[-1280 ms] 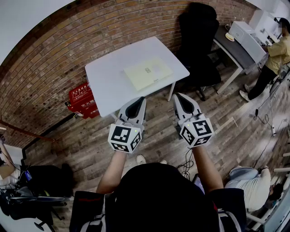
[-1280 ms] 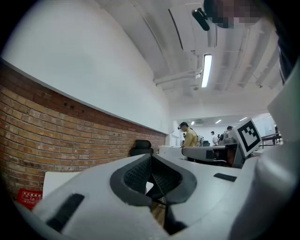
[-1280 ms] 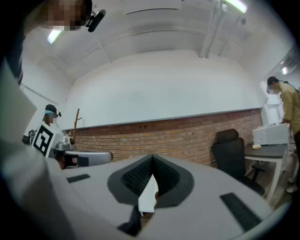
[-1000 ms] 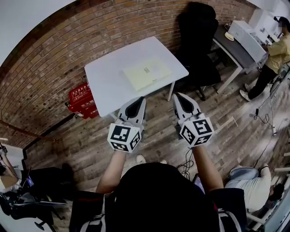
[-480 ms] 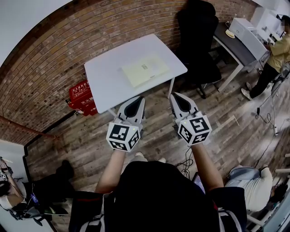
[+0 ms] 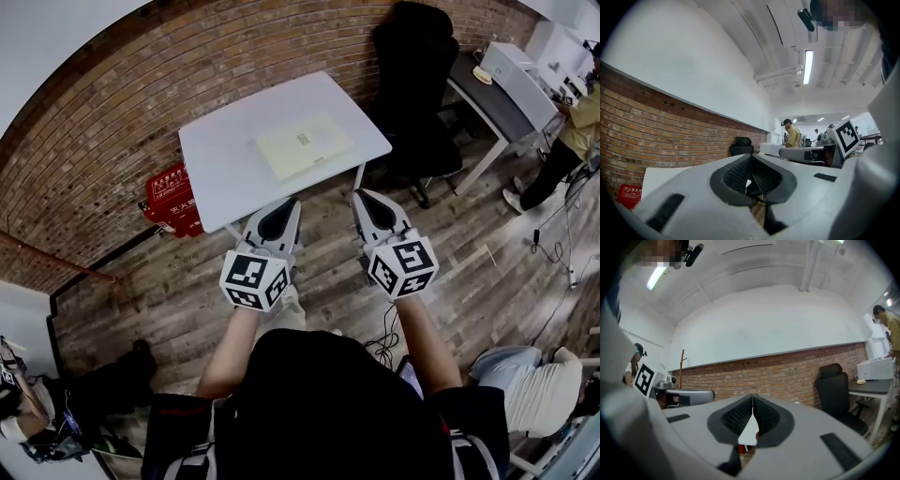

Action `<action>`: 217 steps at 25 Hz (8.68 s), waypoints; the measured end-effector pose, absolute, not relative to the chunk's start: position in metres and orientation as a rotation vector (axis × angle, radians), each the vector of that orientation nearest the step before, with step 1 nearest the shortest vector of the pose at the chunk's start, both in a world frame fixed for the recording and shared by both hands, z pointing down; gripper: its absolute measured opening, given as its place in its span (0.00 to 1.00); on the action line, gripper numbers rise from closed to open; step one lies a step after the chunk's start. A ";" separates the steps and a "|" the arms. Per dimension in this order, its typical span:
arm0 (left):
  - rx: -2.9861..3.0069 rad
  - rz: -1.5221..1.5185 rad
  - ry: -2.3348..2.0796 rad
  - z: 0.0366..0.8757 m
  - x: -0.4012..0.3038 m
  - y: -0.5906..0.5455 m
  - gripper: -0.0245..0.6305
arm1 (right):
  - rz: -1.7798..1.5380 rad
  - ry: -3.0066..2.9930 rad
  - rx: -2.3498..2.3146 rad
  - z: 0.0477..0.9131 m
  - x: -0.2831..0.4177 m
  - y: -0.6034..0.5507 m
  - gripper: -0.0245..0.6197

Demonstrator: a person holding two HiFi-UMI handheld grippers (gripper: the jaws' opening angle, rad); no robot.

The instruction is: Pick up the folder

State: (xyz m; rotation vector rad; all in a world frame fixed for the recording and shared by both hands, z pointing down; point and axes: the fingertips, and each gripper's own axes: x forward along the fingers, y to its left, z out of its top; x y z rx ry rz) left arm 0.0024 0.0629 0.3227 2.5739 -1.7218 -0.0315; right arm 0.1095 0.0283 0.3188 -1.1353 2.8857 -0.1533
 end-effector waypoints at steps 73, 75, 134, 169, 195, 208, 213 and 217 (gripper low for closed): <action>2.560 0.138 -1.310 0.404 -0.123 -0.175 0.07 | -0.318 2.848 -1.443 0.371 -0.013 -0.200 0.08; 2.559 0.163 -1.274 0.411 -0.117 -0.180 0.07 | -0.337 2.848 -1.441 0.375 -0.009 -0.207 0.08; 2.472 0.662 -1.151 0.598 -0.111 -0.293 0.51 | -0.877 2.892 -1.500 0.548 0.026 -0.255 0.09; 2.378 0.966 -0.954 0.645 -0.097 -0.282 0.52 | -1.109 2.888 -1.446 0.596 0.032 -0.238 0.09; 2.401 0.971 -0.916 0.645 -0.072 -0.249 0.52 | -1.731 2.351 -1.000 0.642 0.034 -0.205 0.39; 2.413 0.974 -0.870 0.645 -0.062 -0.225 0.52 | -1.823 2.021 -0.819 0.651 0.035 -0.201 0.46; 2.412 0.962 -0.854 0.644 -0.062 -0.217 0.52 | -1.834 1.992 -0.830 0.657 0.038 -0.200 0.46; 2.422 0.966 -0.845 0.644 -0.061 -0.216 0.52 | -1.841 1.969 -0.840 0.663 0.038 -0.200 0.46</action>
